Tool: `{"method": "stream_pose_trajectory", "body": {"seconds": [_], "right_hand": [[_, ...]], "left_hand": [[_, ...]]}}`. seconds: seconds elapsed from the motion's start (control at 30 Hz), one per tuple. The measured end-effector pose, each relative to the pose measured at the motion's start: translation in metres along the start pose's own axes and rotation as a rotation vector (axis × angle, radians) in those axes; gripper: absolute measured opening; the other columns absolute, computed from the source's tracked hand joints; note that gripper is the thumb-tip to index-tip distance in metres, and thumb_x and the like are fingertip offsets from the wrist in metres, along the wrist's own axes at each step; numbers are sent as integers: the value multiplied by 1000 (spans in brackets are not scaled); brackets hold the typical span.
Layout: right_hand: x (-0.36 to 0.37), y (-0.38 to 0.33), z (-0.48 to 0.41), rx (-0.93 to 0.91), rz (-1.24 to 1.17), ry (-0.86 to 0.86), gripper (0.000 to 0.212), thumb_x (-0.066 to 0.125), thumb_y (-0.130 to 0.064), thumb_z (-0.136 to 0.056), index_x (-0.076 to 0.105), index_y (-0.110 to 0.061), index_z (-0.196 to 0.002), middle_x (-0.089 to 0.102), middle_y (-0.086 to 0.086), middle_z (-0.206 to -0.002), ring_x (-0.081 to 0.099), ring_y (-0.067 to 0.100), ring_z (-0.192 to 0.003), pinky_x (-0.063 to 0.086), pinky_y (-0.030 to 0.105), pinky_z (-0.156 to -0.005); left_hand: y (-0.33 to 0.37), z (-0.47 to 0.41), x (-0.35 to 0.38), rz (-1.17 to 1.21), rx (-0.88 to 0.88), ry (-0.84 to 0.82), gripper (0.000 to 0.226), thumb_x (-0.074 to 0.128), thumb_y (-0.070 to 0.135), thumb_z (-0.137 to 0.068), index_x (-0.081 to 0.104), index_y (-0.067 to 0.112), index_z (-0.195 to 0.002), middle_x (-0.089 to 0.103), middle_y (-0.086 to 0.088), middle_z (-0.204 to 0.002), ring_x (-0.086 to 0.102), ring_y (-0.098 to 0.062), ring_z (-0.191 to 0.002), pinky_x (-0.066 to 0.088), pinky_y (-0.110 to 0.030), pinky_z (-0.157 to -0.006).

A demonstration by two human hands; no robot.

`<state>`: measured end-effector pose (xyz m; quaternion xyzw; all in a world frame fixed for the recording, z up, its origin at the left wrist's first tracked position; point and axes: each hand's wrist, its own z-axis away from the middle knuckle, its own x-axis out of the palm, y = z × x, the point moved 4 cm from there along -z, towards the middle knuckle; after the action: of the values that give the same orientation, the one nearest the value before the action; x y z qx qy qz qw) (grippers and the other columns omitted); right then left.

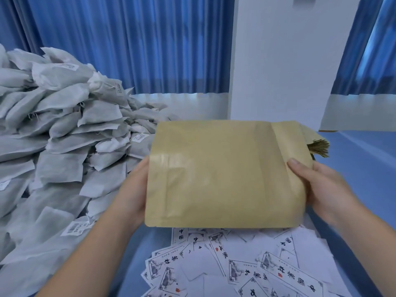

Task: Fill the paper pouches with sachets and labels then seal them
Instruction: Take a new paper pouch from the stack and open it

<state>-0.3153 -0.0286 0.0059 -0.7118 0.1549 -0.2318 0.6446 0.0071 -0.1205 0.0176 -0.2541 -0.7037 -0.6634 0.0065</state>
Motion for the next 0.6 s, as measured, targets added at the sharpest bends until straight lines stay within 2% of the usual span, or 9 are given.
{"method": "stream_pose_trajectory", "body": {"seconds": [0.07, 0.13, 0.23, 0.33, 0.37, 0.43, 0.5, 0.53, 0.6], "right_hand": [[-7, -3, -1, -38, 95, 68, 26, 78, -35, -72, 68, -18, -90, 76, 1, -88, 70, 12, -67, 48, 23, -51], [-13, -2, -2, -65, 176, 127, 20, 78, -35, -75, 67, -19, -81, 75, -1, -79, 67, 11, -60, 46, 24, -49], [-19, -6, 0, -81, 276, 181, 23, 80, -37, -74, 67, -18, -78, 74, -2, -73, 67, 15, -61, 48, 29, -57], [-27, -17, 4, -108, 362, 201, 28, 79, -43, -72, 66, -20, -80, 71, -10, -66, 64, 6, -50, 44, 22, -45], [-28, -19, 5, -103, 384, 214, 29, 79, -44, -71, 65, -22, -84, 71, -11, -67, 65, 6, -52, 43, 23, -46], [-30, -16, 7, -82, 461, 245, 36, 78, -49, -71, 61, -27, -94, 71, -7, -83, 68, 13, -70, 46, 29, -59], [-24, -12, 8, -114, 627, 276, 51, 74, -50, -76, 56, -25, -116, 63, -2, -109, 62, 19, -92, 45, 35, -75], [-19, -13, 10, -171, 707, 294, 58, 72, -47, -78, 52, -22, -126, 56, 1, -120, 58, 19, -99, 43, 35, -81], [-3, -25, 20, -358, 782, 330, 59, 70, -38, -81, 48, -19, -132, 44, 5, -130, 53, 17, -106, 41, 33, -88]], "left_hand": [[3, 2, 7, -23, 45, -15, 24, 64, 18, -80, 72, 20, -103, 73, -6, -93, 70, -20, -76, 56, -33, -61], [-1, 2, 8, -87, 68, 28, 22, 62, 10, -84, 74, 24, -97, 73, -6, -89, 67, -20, -72, 56, -30, -59], [-1, 5, 10, -179, 92, 98, 29, 56, 7, -91, 74, 30, -94, 72, -1, -81, 62, -15, -64, 51, -26, -55], [4, 11, 18, -188, 103, 84, 33, 54, 5, -91, 75, 30, -88, 71, 2, -75, 62, -12, -59, 50, -24, -51], [4, 12, 19, -167, 107, 83, 34, 54, 4, -90, 75, 30, -84, 71, 2, -74, 63, -12, -59, 50, -24, -50], [7, 15, 21, -115, 131, 95, 38, 51, 1, -89, 76, 29, -79, 70, 2, -70, 62, -13, -57, 51, -23, -49], [12, 17, 21, -100, 206, 131, 41, 47, 0, -89, 76, 29, -82, 69, 3, -68, 58, -12, -57, 49, -22, -52], [15, 19, 21, -106, 257, 158, 43, 45, 0, -89, 76, 28, -85, 68, 4, -68, 56, -12, -58, 46, -24, -54], [18, 20, 21, -83, 350, 193, 45, 41, -2, -87, 75, 26, -89, 67, 6, -71, 54, -10, -60, 43, -25, -55]]}}
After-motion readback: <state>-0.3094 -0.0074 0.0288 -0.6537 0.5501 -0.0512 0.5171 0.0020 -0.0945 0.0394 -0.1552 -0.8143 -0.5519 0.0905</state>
